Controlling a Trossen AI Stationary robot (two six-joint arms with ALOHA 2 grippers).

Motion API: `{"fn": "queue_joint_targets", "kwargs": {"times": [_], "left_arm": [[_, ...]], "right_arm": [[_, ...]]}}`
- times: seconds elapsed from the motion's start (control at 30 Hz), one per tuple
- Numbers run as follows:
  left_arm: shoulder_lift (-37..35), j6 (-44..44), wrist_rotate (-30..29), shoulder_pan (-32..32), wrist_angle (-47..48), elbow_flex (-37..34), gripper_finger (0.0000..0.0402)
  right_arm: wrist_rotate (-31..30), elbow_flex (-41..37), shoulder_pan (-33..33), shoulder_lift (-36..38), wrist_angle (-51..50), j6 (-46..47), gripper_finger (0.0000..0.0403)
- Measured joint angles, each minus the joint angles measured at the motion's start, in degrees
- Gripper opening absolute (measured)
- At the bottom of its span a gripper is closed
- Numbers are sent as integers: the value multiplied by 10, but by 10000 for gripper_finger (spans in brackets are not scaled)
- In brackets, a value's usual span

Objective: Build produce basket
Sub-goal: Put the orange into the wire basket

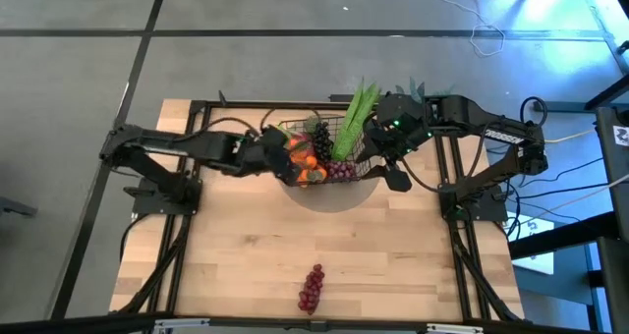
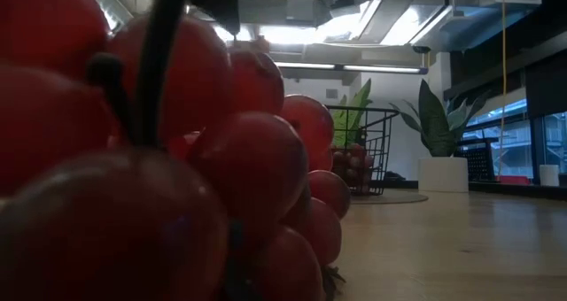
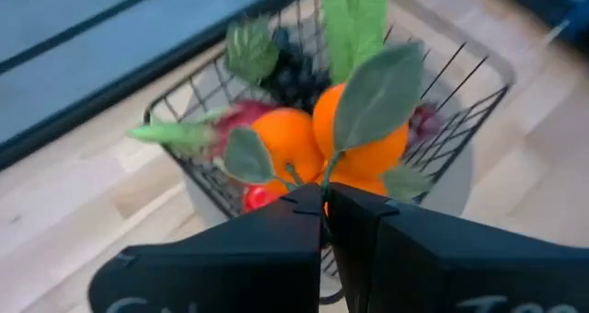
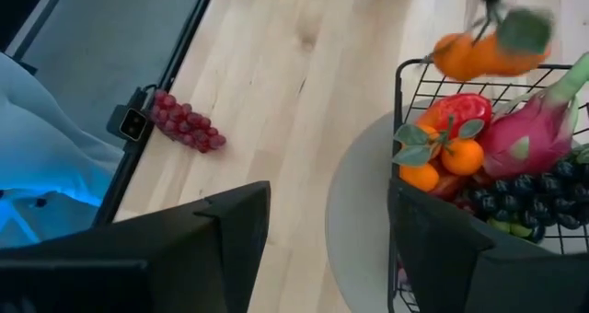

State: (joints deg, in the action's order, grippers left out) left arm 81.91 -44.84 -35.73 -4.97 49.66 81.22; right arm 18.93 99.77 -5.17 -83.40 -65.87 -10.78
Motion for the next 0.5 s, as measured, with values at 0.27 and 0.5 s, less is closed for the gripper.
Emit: {"fn": "queue_joint_targets", "kwargs": {"times": [0.27, 0.5], "left_arm": [[74, 20, 38, 28, -9, -1, 0], [117, 35, 72, 36, -20, -1, 0]], "right_arm": [[0, 0, 0, 0, 0, 0, 207], [1, 0, 0, 0, 0, 0, 207]]}}
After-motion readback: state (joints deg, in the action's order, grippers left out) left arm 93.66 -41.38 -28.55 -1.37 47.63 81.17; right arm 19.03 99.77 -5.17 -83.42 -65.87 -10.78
